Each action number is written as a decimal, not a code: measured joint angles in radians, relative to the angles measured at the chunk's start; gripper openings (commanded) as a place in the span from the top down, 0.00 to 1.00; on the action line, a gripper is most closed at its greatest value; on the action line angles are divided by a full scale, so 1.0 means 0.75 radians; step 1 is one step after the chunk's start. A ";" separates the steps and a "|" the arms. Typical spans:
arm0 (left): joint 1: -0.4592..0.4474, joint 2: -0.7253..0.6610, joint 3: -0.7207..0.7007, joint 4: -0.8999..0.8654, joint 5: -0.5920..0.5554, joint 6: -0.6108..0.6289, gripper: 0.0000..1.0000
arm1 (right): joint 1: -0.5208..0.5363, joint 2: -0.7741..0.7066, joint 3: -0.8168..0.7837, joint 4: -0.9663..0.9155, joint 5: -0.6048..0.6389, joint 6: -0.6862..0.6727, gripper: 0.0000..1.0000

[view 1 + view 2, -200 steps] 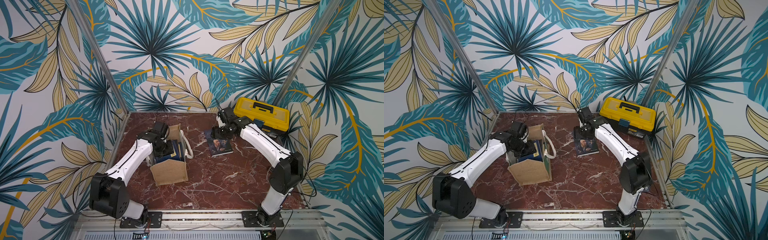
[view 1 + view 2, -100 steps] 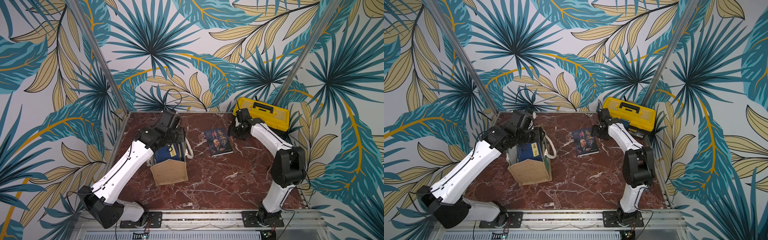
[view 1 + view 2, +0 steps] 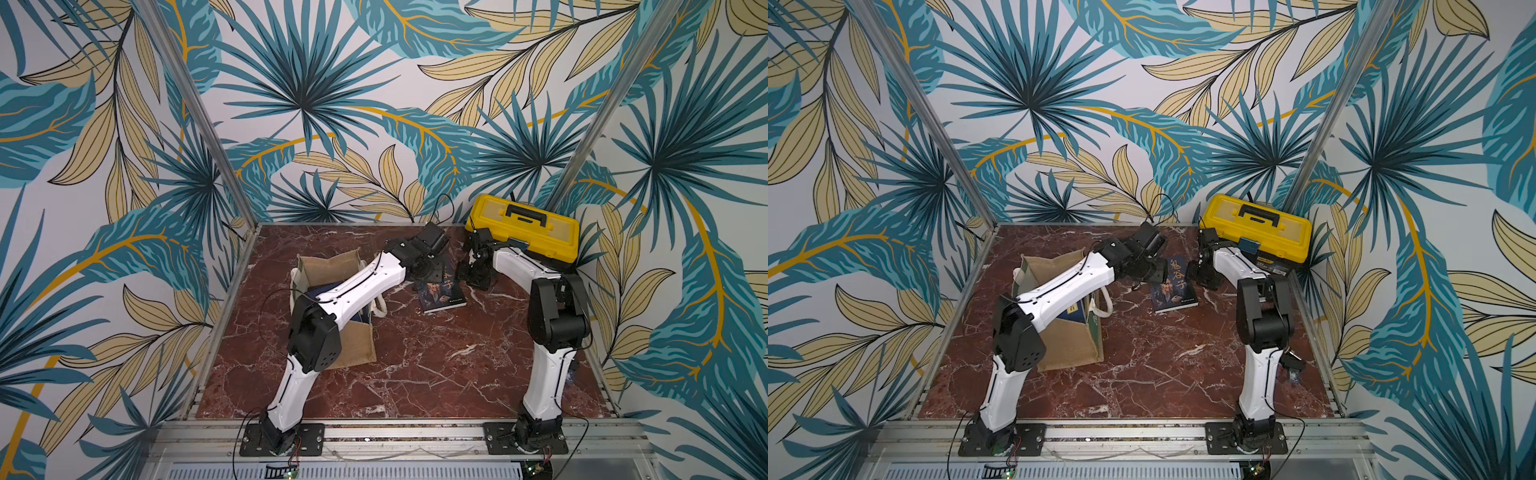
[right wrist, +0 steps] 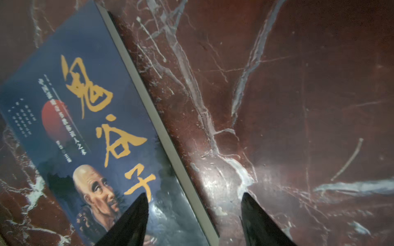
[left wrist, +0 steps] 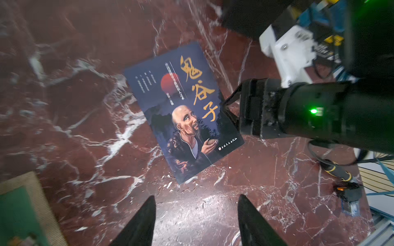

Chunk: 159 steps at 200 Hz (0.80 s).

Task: Put the books into the canvas bag
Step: Pick up the book from the center of the board.

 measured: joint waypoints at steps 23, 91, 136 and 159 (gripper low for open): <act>0.017 0.132 0.010 0.018 0.064 -0.038 0.36 | 0.000 0.038 0.019 0.003 -0.035 -0.007 0.37; 0.182 0.154 -0.298 0.388 0.298 -0.230 0.36 | 0.001 0.076 0.018 0.050 -0.183 -0.007 0.54; 0.228 0.152 -0.422 0.593 0.381 -0.323 0.36 | 0.007 0.079 0.008 0.079 -0.233 0.006 0.64; 0.228 0.152 -0.440 0.649 0.422 -0.349 0.37 | 0.011 0.079 -0.007 0.101 -0.258 0.013 0.65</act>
